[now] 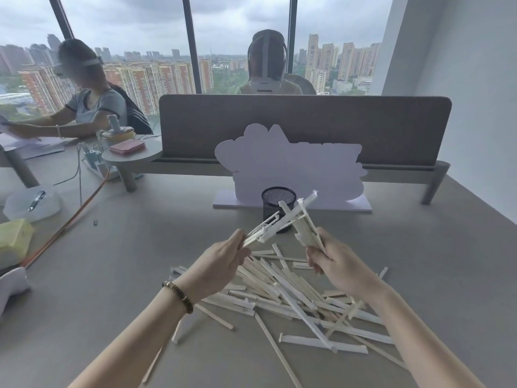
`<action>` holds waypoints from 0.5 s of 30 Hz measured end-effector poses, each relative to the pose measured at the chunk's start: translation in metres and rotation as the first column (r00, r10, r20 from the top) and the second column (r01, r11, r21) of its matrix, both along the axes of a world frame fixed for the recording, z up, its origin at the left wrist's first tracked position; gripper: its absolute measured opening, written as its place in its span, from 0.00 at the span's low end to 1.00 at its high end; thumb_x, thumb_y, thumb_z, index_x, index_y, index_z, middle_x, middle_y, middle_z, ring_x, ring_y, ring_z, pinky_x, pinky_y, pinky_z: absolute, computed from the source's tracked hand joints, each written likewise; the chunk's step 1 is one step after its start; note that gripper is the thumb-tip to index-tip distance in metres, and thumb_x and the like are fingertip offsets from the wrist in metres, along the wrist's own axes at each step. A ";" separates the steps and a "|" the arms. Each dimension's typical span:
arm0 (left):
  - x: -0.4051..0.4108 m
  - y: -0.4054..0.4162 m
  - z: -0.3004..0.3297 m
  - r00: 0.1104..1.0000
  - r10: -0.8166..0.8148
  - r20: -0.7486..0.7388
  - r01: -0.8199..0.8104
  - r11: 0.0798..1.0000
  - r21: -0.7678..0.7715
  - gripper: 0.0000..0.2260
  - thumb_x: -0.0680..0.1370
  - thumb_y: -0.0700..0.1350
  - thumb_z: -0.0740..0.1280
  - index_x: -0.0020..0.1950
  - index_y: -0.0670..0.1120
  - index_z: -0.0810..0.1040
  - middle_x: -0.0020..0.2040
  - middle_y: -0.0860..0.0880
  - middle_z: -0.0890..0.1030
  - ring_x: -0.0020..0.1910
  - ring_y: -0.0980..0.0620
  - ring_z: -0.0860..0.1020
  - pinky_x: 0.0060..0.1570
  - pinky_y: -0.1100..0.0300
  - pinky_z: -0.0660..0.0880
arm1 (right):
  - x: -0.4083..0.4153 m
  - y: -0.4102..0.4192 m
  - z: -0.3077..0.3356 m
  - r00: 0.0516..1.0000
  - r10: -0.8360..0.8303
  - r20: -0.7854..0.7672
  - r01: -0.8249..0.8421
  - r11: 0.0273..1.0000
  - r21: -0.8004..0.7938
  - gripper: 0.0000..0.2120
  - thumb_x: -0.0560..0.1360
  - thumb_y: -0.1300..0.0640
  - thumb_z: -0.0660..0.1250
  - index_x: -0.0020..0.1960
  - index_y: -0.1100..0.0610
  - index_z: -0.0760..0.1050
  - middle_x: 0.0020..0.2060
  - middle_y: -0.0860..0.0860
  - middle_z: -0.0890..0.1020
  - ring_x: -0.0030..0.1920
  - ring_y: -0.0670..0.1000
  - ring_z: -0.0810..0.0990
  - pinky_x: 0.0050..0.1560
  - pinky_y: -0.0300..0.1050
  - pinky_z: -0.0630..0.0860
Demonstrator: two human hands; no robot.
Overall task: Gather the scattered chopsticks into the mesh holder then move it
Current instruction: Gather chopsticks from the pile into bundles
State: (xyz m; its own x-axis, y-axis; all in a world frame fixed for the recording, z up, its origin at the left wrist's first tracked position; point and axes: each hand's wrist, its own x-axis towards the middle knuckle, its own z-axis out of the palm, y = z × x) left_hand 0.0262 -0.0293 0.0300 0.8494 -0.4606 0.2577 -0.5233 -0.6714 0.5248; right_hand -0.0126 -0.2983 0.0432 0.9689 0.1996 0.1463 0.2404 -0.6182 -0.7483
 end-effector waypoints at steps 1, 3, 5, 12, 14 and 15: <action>0.001 -0.002 0.001 1.000 0.012 0.004 -0.012 1.000 -0.025 0.08 0.84 0.46 0.58 0.46 0.51 0.63 0.33 0.53 0.73 0.30 0.53 0.69 0.36 0.51 0.72 | 0.001 0.001 0.000 1.000 -0.012 0.006 0.011 1.000 0.028 0.06 0.83 0.57 0.59 0.50 0.58 0.69 0.35 0.49 0.78 0.33 0.45 0.77 0.46 0.54 0.77; 0.001 -0.008 0.003 0.999 0.037 0.031 -0.034 0.997 -0.076 0.09 0.84 0.47 0.58 0.46 0.47 0.65 0.32 0.53 0.71 0.28 0.54 0.67 0.32 0.55 0.70 | 0.004 0.004 0.000 0.999 -0.033 0.013 0.032 0.996 0.089 0.05 0.84 0.55 0.58 0.52 0.55 0.71 0.34 0.48 0.76 0.33 0.46 0.74 0.43 0.54 0.77; 0.000 -0.014 0.003 0.996 0.075 0.042 -0.069 0.988 -0.135 0.11 0.83 0.47 0.60 0.44 0.44 0.65 0.30 0.53 0.69 0.26 0.54 0.66 0.28 0.62 0.65 | 0.008 0.006 0.001 0.998 -0.058 0.026 0.055 0.991 0.125 0.06 0.84 0.52 0.57 0.53 0.50 0.72 0.34 0.47 0.74 0.33 0.46 0.72 0.39 0.52 0.76; 0.004 -0.026 0.004 0.974 0.228 -0.008 -0.221 0.935 -0.277 0.16 0.77 0.48 0.70 0.35 0.43 0.69 0.26 0.55 0.68 0.25 0.56 0.64 0.26 0.66 0.61 | 0.010 0.010 0.002 0.980 -0.172 0.102 0.123 0.922 0.367 0.27 0.77 0.35 0.63 0.41 0.59 0.63 0.29 0.51 0.63 0.29 0.52 0.61 0.31 0.50 0.61; 0.002 -0.030 0.008 0.966 0.256 -0.044 -0.254 0.896 -0.363 0.18 0.76 0.47 0.71 0.31 0.47 0.67 0.23 0.56 0.66 0.24 0.56 0.63 0.25 0.66 0.60 | 0.011 0.010 0.002 0.970 -0.214 0.114 0.146 0.891 0.431 0.28 0.76 0.36 0.65 0.39 0.60 0.61 0.27 0.51 0.63 0.28 0.51 0.60 0.30 0.48 0.60; 0.001 -0.031 0.010 0.960 0.270 -0.068 -0.274 0.876 -0.396 0.20 0.77 0.47 0.71 0.29 0.48 0.66 0.22 0.56 0.66 0.24 0.56 0.62 0.25 0.66 0.59 | 0.011 0.011 0.002 0.966 -0.232 0.116 0.153 0.873 0.463 0.28 0.76 0.37 0.67 0.38 0.60 0.61 0.26 0.50 0.63 0.26 0.51 0.60 0.28 0.46 0.59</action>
State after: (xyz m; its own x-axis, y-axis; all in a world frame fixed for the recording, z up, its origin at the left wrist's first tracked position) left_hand 0.0275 -0.0600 0.0401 0.9299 -0.0715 0.3608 -0.3434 -0.5201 0.7820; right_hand -0.0021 -0.2877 0.0455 0.9359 -0.1129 0.3337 0.2935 -0.2738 -0.9159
